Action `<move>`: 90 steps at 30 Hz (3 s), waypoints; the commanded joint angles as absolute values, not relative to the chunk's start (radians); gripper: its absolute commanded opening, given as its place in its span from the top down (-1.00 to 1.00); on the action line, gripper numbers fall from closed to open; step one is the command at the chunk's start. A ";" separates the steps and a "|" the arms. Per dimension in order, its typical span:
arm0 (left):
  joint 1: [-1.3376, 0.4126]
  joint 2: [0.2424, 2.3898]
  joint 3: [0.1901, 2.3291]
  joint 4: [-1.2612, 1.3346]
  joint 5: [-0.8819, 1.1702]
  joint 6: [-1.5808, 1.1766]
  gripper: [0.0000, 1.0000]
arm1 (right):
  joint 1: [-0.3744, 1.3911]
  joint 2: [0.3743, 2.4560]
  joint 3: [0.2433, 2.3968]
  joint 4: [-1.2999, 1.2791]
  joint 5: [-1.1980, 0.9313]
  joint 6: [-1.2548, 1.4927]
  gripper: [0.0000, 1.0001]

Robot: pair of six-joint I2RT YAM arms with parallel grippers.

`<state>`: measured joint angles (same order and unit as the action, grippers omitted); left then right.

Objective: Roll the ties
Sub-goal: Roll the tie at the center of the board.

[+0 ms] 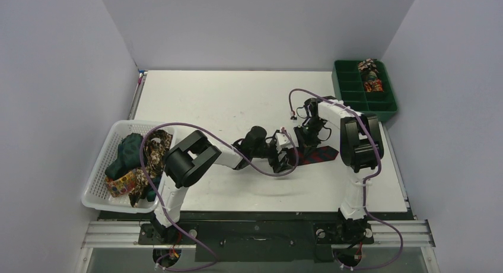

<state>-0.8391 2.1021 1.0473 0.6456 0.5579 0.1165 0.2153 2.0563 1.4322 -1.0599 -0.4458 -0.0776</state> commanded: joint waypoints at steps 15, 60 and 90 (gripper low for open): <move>-0.874 2.254 1.160 0.894 0.443 -0.110 -0.40 | 0.241 2.127 1.390 -0.892 -0.468 -0.001 1.00; -0.838 2.149 1.093 0.415 0.484 0.230 0.03 | 0.163 2.049 1.353 -1.013 -0.532 -0.157 1.00; -0.893 2.220 1.207 0.671 0.647 0.166 0.06 | 0.238 2.138 1.439 -0.943 -0.287 -0.070 1.00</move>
